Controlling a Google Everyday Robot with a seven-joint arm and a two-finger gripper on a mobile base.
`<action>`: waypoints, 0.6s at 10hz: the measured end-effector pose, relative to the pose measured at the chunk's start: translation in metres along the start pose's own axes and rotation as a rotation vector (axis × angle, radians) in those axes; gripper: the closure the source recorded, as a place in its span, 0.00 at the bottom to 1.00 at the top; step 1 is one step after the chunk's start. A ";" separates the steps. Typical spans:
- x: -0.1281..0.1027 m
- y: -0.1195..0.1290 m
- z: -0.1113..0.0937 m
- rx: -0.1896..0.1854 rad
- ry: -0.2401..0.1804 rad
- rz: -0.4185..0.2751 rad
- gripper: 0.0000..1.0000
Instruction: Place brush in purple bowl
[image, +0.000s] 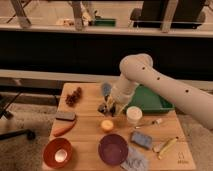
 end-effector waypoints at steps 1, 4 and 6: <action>-0.003 0.006 -0.002 -0.003 -0.009 0.002 1.00; -0.011 0.022 -0.008 -0.015 -0.034 0.007 1.00; -0.013 0.031 -0.011 -0.024 -0.044 0.011 1.00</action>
